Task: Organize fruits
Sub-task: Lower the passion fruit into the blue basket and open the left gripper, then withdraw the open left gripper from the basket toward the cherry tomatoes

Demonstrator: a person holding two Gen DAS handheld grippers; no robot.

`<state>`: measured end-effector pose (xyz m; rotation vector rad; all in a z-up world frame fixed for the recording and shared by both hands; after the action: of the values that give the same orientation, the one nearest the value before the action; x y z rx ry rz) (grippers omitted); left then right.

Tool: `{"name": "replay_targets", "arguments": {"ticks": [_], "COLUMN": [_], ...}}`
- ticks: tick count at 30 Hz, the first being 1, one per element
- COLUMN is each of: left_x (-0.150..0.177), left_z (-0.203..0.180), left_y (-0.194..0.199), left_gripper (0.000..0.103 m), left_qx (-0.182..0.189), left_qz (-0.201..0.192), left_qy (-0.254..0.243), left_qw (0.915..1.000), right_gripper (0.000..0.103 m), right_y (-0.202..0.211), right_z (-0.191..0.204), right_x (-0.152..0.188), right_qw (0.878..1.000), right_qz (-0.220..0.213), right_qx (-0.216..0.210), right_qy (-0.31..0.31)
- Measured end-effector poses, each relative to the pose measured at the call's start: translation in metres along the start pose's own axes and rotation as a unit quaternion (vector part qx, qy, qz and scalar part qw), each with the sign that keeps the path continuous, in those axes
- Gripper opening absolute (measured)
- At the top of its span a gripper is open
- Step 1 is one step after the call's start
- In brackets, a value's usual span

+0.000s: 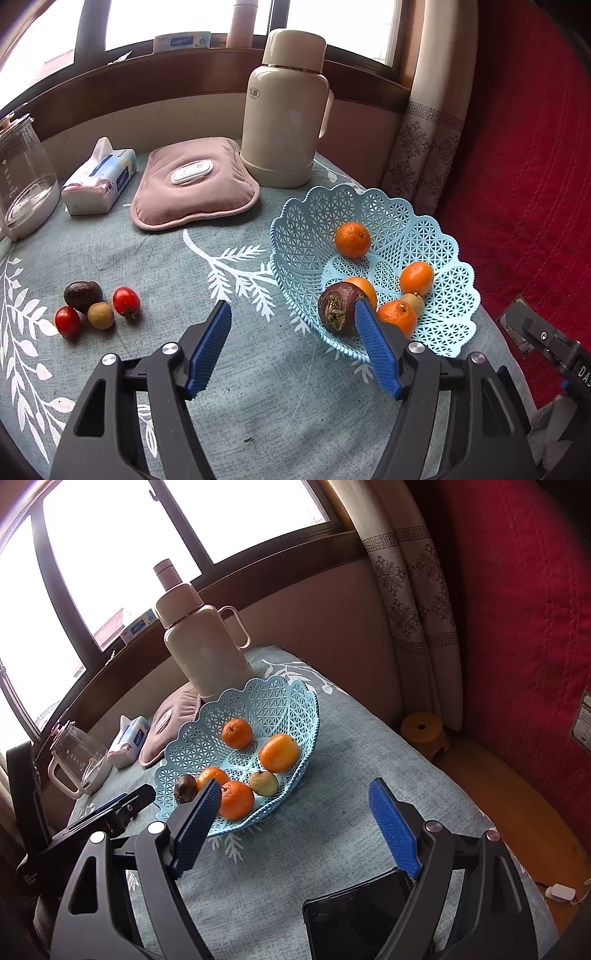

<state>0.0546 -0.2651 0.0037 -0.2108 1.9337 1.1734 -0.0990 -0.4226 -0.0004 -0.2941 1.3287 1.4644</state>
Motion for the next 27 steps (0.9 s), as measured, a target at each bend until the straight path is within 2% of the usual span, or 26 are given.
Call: {"name": "replay_targets", "arguments": {"ticks": [10, 19, 22, 27], "left_x": [0.001, 0.002, 0.002, -0.001], "left_z": [0.009, 0.029, 0.038, 0.056], "left_y": [0.008, 0.016, 0.021, 0.028], "left_gripper": [0.071, 0.071, 0.071, 0.071], "left_qx": [-0.002, -0.012, -0.016, -0.025], "left_qz": [-0.004, -0.008, -0.011, -0.019], "left_qy": [0.007, 0.025, 0.032, 0.045], "left_qw": [1.0000, 0.9996, 0.9993, 0.9985], "right_gripper": [0.084, 0.084, 0.092, 0.093], "right_y": [0.006, 0.017, 0.018, 0.017], "right_z": [0.013, 0.029, 0.030, 0.038], "right_x": [-0.001, -0.005, -0.008, -0.007], "right_qw": [1.000, 0.998, 0.998, 0.998], "right_qz": [-0.007, -0.047, -0.051, -0.044], "right_qx": [-0.008, -0.008, -0.007, -0.015], "right_qy": [0.016, 0.042, 0.041, 0.048]}}
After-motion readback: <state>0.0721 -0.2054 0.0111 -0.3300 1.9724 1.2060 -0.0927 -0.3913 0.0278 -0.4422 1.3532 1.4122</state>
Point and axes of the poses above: each gripper's, at about its wrist camera, not at the fingertips, and y roughly against the way its jaws point, z to its left, x to its underside, the point moved 8 cm from there along -y, roughly the way its jaws point, and after that the axes turned 7 degrees about y, right-handed, at the moved point
